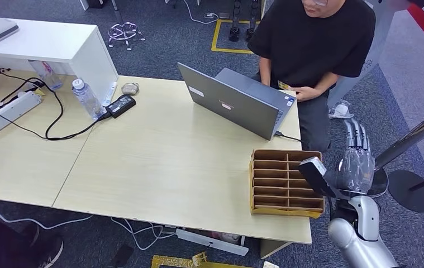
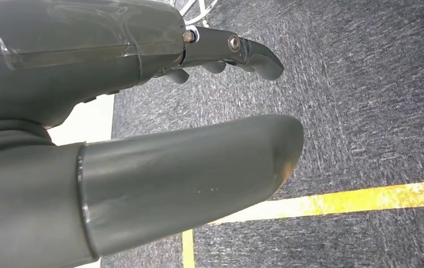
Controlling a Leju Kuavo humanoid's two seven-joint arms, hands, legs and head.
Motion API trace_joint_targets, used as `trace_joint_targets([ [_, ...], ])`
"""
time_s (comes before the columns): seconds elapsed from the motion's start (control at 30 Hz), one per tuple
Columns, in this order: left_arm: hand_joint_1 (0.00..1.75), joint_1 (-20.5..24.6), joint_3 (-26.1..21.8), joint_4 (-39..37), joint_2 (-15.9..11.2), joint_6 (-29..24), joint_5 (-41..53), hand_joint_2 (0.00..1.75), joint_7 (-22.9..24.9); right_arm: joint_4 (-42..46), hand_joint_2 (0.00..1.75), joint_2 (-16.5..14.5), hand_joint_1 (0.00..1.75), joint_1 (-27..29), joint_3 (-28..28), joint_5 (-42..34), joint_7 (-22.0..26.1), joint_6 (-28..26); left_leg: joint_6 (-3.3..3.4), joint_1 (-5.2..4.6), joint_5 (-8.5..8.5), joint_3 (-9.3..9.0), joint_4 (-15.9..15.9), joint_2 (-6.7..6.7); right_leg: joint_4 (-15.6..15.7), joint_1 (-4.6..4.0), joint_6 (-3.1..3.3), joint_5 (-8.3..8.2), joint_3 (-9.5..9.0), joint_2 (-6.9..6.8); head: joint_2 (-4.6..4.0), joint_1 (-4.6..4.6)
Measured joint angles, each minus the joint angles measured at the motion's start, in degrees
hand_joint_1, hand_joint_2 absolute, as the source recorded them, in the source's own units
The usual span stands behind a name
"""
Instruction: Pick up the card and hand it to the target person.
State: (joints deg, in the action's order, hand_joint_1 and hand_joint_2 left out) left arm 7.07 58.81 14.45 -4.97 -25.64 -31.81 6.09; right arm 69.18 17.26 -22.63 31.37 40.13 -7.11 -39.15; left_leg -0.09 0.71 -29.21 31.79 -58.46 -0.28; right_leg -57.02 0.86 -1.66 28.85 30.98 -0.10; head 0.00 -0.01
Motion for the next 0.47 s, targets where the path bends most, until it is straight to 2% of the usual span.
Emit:
trace_joint_targets([
  [0.17,0.00,0.0,0.3,0.0,0.0,0.0,0.0,0.00,0.0,0.6,1.75,-0.4,0.00,0.8,-1.6,-3.6,0.7,0.0,0.00,0.00,0.00,0.00,0.0,0.00,0.0,0.00,0.00,0.00,0.00,0.00,0.00,0.00],
  [0.47,0.00,0.0,0.3,0.0,0.2,-0.8,-0.3,0.00,-0.2,1.7,1.75,-0.5,0.00,2.1,-1.2,-17.5,4.9,3.9,0.00,0.00,0.00,0.00,0.0,0.00,0.0,0.00,0.00,0.00,0.01,-0.01,0.00,0.00],
])
